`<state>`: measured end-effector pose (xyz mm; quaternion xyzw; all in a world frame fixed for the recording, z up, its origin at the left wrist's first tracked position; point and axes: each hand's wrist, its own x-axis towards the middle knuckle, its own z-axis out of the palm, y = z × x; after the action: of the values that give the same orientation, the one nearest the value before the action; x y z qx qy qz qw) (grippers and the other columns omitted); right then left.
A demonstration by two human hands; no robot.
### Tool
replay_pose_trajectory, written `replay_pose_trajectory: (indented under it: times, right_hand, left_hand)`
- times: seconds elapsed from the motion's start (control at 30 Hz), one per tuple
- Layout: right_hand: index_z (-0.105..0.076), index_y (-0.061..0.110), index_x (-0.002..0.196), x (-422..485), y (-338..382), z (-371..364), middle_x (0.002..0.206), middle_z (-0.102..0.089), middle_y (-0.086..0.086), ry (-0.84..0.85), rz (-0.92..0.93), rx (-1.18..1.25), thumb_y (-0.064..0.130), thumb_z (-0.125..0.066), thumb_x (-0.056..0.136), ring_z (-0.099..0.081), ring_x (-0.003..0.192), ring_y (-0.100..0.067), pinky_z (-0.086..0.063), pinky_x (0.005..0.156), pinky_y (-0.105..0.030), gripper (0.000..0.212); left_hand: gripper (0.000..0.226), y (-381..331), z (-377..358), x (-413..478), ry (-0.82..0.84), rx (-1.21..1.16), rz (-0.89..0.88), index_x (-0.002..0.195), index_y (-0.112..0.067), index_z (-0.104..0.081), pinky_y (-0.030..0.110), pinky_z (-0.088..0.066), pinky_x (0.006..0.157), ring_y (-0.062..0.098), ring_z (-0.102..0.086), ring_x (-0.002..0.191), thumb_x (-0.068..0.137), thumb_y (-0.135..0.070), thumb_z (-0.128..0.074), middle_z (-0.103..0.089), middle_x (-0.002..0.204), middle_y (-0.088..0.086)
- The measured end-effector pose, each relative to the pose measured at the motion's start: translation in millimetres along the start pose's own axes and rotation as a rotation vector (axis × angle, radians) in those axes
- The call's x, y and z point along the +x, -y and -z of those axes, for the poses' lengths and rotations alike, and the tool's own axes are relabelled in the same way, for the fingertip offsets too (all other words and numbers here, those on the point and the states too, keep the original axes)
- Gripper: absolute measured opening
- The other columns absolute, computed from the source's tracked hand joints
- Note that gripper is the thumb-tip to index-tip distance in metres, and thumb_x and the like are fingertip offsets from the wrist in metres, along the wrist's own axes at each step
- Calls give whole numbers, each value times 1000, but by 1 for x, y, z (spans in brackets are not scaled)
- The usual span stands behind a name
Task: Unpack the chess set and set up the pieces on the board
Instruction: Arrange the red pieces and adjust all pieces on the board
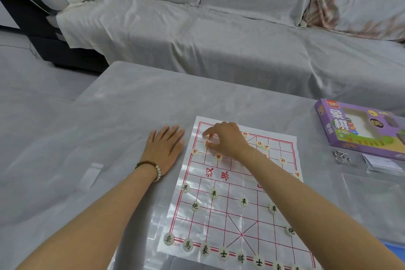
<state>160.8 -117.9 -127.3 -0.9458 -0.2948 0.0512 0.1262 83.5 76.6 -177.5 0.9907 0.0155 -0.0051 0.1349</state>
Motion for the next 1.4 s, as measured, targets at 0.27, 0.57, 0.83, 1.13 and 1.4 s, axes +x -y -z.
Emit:
replay_pose_trajectory:
  times: [0.27, 0.57, 0.83, 1.13, 1.4]
  right_hand:
    - [-67, 29, 107, -3, 1, -4, 105, -65, 5, -24, -60, -40, 38, -62, 86, -54, 105, -16, -22, 106, -34, 23]
    - [-66, 25, 105, -6, 4, -10, 108, -63, 4, -75, -148, -18, 42, -61, 86, -54, 104, -16, -24, 104, -33, 26]
    - [-68, 27, 107, -10, 2, -11, 110, -64, 3, -60, -140, 28, 36, -64, 86, -54, 105, -16, -24, 109, -37, 23]
    - [-65, 29, 111, -18, -9, 5, 110, -64, 7, -142, -139, 118, 39, -64, 85, -54, 107, -13, -24, 107, -35, 28]
    - [-69, 25, 101, -66, -67, 44, 106, -66, 5, -189, -323, 213, 33, -67, 83, -56, 93, -8, -44, 95, -38, 20]
  left_hand:
    - [81, 0, -1, 0, -19, 6, 1, 146, -33, -16, 38, -1, 116, 13, -6, 143, 77, -60, 14, -12, 155, -11]
    - [83, -1, -2, 0, -13, 7, 7, 147, -33, -15, 39, 0, 117, 13, -4, 143, 75, -61, 15, -11, 155, -10]
    - [84, 0, -2, 0, -15, 6, 4, 147, -32, -15, 39, 1, 117, 13, -4, 144, 74, -62, 15, -11, 155, -10]
    - [84, 0, 1, -1, 3, 7, -2, 147, -33, -14, 39, 0, 117, 13, -3, 144, 73, -63, 14, -10, 155, -10]
    - [93, -24, 16, -5, 19, -155, -42, 146, -22, -21, 36, -2, 115, 18, -8, 143, 71, -71, 5, -16, 155, -2]
